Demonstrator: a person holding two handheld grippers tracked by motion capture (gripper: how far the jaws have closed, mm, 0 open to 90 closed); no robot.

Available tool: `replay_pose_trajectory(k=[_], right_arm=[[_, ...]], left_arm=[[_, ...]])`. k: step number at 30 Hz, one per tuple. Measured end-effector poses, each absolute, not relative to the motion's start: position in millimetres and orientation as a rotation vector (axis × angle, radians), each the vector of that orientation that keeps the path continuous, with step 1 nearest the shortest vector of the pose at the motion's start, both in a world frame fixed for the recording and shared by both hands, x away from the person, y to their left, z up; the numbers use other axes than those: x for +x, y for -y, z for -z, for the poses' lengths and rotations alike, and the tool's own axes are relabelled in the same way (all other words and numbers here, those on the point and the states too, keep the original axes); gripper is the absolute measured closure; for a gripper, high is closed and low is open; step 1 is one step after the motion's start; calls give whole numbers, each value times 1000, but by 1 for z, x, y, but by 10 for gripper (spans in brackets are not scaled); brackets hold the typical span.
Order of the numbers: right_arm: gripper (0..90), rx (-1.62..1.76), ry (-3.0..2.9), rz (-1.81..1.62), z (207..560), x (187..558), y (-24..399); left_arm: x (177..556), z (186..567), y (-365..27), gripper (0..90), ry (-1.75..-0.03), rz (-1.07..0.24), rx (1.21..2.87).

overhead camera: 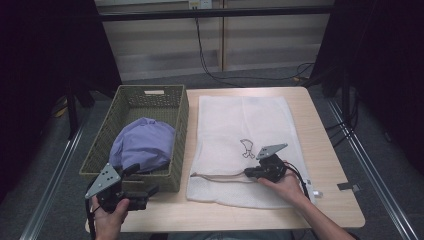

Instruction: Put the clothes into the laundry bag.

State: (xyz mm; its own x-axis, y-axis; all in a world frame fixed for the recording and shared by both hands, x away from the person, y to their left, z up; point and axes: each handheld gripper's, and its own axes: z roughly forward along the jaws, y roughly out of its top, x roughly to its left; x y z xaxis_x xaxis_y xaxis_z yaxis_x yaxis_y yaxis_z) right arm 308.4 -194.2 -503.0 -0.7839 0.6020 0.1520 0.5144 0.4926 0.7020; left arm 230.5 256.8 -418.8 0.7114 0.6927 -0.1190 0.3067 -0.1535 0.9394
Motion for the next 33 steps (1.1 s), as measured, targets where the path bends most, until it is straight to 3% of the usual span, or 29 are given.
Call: replay_pose_trajectory(k=[33], right_arm=[[884, 1087, -2518, -1404, 487, 311, 213]], left_arm=[[231, 420, -254, 54, -795, -401, 1757]])
